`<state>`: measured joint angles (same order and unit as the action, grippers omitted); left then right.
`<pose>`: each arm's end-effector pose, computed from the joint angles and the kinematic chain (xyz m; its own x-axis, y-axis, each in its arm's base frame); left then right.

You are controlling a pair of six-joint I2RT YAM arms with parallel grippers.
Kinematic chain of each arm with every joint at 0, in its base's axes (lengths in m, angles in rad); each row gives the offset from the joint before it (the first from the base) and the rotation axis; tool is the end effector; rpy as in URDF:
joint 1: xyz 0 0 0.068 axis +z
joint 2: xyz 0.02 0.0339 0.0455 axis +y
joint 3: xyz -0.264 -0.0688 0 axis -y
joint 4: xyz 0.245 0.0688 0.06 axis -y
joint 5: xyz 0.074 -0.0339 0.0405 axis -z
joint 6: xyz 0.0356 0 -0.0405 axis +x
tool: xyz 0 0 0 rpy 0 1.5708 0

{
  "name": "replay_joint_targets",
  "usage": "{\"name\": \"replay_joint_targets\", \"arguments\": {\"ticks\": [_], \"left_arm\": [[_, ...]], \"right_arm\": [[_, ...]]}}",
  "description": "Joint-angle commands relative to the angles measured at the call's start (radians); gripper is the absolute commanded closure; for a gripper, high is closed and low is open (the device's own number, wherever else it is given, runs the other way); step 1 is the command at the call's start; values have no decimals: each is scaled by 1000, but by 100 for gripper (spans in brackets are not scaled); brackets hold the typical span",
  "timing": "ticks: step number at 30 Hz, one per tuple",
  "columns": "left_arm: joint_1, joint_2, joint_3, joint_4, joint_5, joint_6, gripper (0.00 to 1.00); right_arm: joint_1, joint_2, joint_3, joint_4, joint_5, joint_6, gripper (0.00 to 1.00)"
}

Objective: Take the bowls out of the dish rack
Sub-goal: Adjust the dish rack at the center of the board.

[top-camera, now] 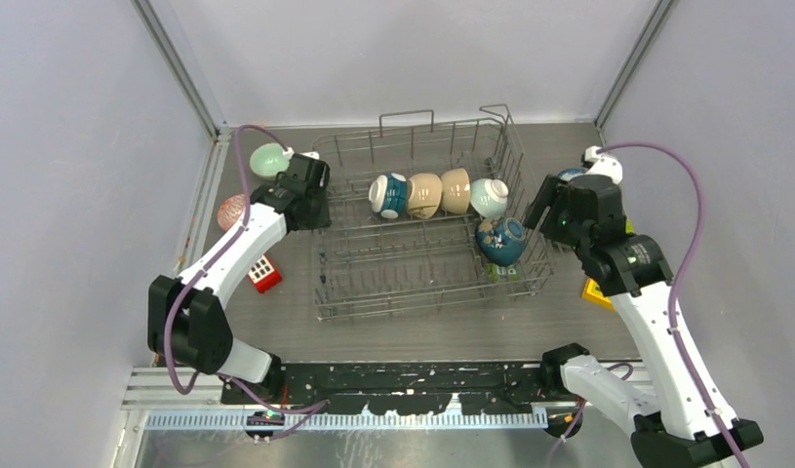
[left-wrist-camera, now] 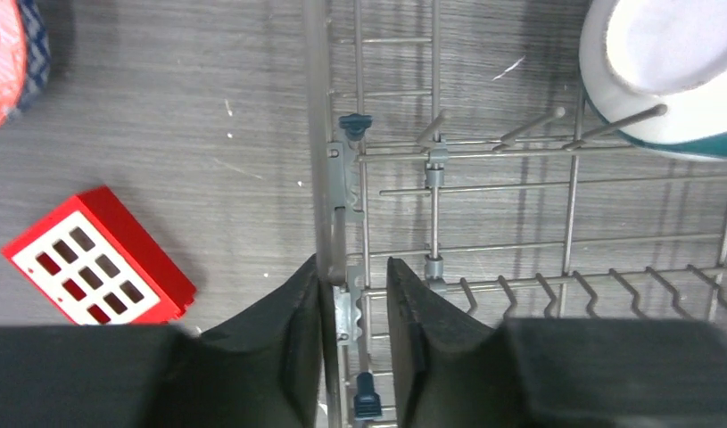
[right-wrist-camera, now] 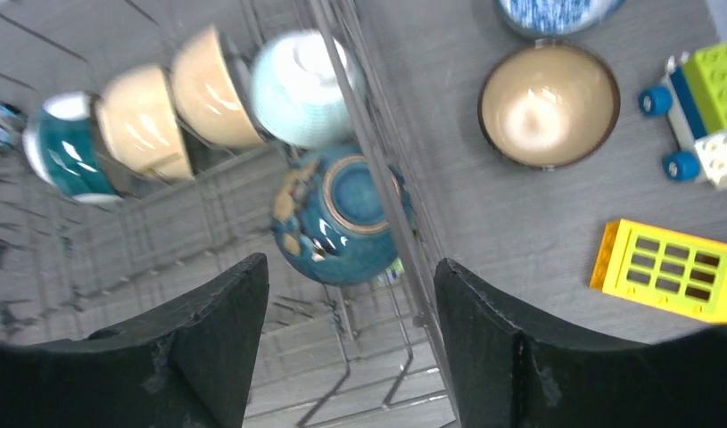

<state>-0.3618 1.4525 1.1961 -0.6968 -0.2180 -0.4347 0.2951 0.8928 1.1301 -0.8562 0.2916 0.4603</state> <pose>0.2871 -0.1004 0.2829 -0.7878 -0.1415 -0.5995 -0.1139 0.9899 -0.0839 0.1623 0.0386 0.3723 -0.5215 0.2862 -0.8038 0.1977 0.9570 0.2124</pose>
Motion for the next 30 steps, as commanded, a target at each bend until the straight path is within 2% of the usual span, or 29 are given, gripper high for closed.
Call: {"name": "replay_joint_targets", "arguments": {"ticks": [1, 5, 7, 9, 12, 14, 18, 21, 26, 30], "left_arm": [[-34, -89, 11, 62, 93, -19, 60], [-34, -150, 24, 33, 87, -19, 29], [-34, -183, 29, 23, 87, -21, 20], [-34, -219, 28, 12, 92, -26, 13], [-34, -281, 4, 4, 120, -42, 10], [-34, -339, -34, 9, 148, -56, 9], [-34, -480, -180, 59, 192, -101, 9], [-34, -599, -309, 139, 214, -139, 10], [-34, -749, -463, 225, 239, -186, 10], [-34, -795, -499, 234, 262, -188, 11]], "right_arm": [[10, -5, 201, -4, 43, -1, 26], [27, 19, 360, -32, 7, -11, 23], [33, 31, 396, -25, -77, 9, 23], [38, 28, 378, 51, -200, 57, 23], [55, 29, 283, 238, -395, 151, 26], [95, 67, 251, 311, -441, 188, 28], [297, 173, 217, 398, -353, 169, 29], [364, 263, 167, 515, -342, 206, 29], [358, 431, 97, 701, -331, 317, 29], [268, 559, 108, 790, -459, 426, 28]]}}
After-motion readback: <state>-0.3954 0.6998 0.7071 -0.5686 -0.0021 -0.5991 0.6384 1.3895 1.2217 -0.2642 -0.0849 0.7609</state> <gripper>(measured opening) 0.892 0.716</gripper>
